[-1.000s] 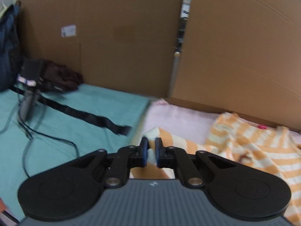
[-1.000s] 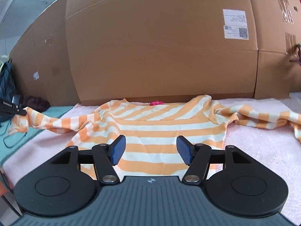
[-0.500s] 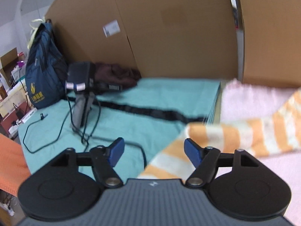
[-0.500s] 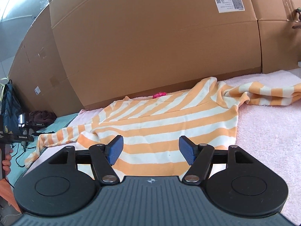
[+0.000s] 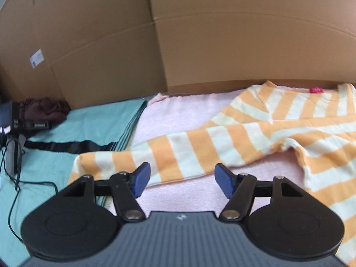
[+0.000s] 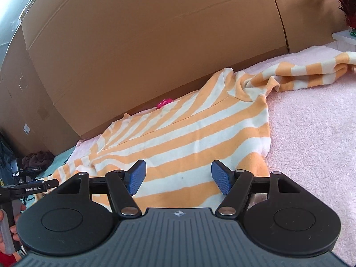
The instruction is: Fold clothes
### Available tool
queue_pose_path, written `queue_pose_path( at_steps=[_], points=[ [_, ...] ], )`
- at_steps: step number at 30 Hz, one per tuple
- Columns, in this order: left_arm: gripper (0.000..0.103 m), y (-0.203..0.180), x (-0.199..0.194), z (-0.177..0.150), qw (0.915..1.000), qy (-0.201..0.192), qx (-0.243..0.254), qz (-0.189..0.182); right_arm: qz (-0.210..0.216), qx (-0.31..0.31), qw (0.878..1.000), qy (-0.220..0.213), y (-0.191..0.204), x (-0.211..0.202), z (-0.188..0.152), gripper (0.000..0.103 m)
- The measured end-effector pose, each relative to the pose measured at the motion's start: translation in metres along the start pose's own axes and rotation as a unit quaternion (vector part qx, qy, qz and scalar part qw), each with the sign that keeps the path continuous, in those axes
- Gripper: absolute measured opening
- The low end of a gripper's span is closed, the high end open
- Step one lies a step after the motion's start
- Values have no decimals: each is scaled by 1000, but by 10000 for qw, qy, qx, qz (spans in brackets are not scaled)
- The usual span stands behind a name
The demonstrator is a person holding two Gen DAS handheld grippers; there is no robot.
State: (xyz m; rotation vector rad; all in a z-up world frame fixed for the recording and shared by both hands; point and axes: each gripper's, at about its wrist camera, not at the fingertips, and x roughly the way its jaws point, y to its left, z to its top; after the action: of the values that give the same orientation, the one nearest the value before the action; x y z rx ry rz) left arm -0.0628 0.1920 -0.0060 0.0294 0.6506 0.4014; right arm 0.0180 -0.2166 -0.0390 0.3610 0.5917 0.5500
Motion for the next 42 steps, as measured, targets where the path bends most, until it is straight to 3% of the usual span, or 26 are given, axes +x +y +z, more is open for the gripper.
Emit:
queue_pose_path(
  at_steps=[3, 8, 12, 14, 15, 17, 21, 23, 24, 25, 26, 27, 29, 32, 33, 35, 37, 42],
  points=[
    [69, -4, 5, 4, 9989, 138, -248, -378, 61, -17, 10000, 24, 0, 1, 0, 69],
    [83, -49, -1, -8, 9961, 98, 134, -866, 64, 0, 10000, 22, 0, 2, 0, 69],
    [83, -62, 15, -6, 9983, 3, 38, -584, 125, 20, 9999, 35, -1, 4, 1, 72],
    [88, -63, 22, 1, 9986, -77, -54, -513, 156, 30, 9999, 41, -2, 4, 1, 73],
    [97, -64, 26, 3, 9992, -135, -2, -369, 165, 33, 9998, 43, -2, 4, 1, 73],
    [100, -66, 34, 6, 9998, -153, 78, -111, 176, 37, 9998, 41, -3, 5, 1, 74],
    [99, -57, 40, 6, 9993, 89, -116, -332, 220, 105, 9997, 30, -5, 5, 1, 74],
    [68, -51, 34, 4, 9992, 130, -139, -361, 205, 80, 9998, 31, -4, 5, 1, 74],
    [36, -47, 30, 4, 9988, 185, -166, -410, 193, 63, 9998, 33, -4, 5, 1, 74],
    [20, -41, 25, 3, 9982, 236, -282, -474, 162, 27, 9999, 38, -2, 4, 2, 74],
    [18, -32, 18, 0, 9977, 219, -405, -496, 100, -48, 9999, 49, 1, 3, 2, 73],
    [2, -24, 12, -4, 9971, 203, -527, -516, 37, -123, 9999, 60, 5, 3, 3, 68],
    [0, -9, -1, -19, 9978, 200, -577, -269, 352, -575, 9977, 113, 36, 8, 7, 65],
    [3, 12, -20, -44, 9971, 306, -651, -238, 1150, -1472, 9822, 212, 100, 21, 13, 73],
    [16, 19, -26, -49, 9968, 311, -709, -179, 1413, -1767, 9738, 245, 121, 25, 16, 73],
    [24, 34, -36, -57, 9960, 356, -817, 39, 1931, -2348, 9522, 308, 164, 34, 20, 73],
    [22, 56, -43, -60, 9940, 358, -990, 313, 2415, -2847, 9268, 420, 207, 47, 22, 73],
    [32, 112, -61, -76, 9836, 406, -1608, 707, 3148, -3305, 8805, 1280, 314, 125, -5, 69]
  ],
)
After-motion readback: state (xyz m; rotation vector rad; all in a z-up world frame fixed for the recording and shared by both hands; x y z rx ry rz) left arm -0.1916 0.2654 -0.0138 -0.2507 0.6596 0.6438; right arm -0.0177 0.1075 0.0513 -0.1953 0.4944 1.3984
